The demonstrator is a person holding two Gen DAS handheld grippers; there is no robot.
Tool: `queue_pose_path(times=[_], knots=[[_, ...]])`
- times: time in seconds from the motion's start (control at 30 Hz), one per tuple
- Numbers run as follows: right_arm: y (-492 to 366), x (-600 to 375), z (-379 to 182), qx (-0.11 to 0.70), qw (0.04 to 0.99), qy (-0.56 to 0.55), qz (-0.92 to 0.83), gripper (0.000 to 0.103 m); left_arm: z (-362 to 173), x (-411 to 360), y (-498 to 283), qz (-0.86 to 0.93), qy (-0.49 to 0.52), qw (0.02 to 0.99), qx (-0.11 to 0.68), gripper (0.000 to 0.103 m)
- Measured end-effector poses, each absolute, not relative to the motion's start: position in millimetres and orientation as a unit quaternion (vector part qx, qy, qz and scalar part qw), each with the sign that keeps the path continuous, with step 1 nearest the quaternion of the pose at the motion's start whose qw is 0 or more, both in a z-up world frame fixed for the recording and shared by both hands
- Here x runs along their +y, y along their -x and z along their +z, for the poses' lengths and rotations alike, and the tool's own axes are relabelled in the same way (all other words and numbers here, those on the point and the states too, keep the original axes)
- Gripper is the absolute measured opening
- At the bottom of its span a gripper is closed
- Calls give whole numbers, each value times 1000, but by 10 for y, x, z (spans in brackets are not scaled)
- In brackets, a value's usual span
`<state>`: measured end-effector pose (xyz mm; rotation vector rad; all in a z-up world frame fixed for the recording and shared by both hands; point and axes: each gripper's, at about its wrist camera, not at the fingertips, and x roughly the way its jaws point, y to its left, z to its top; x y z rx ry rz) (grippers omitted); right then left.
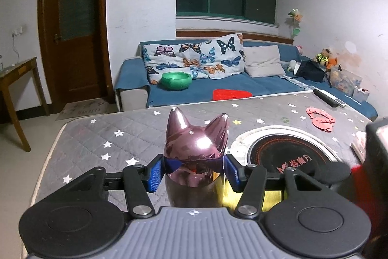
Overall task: Clean container
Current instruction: 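Hold the bottle with the left gripper while right rubs cloth on its side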
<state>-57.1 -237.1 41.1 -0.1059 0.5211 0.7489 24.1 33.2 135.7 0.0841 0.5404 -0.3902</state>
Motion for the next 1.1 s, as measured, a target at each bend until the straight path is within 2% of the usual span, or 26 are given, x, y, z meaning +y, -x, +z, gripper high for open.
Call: queue_pose_path(times=[0.23, 0.8, 1.0, 1.1], knots=[[742, -2440, 822, 164, 910, 67, 375, 13, 1386, 353, -262, -192, -39, 946, 259, 56], [584, -2356, 204, 265, 884, 83, 375, 13, 1321, 311, -170, -232, -97, 937, 241, 56], [609, -2385, 411, 238, 893, 84, 373, 13, 1320, 345, -181, -254, -107, 930, 242, 56], [643, -2422, 628, 198, 900, 92, 377, 13, 1320, 382, -217, -261, -103, 928, 245, 56]])
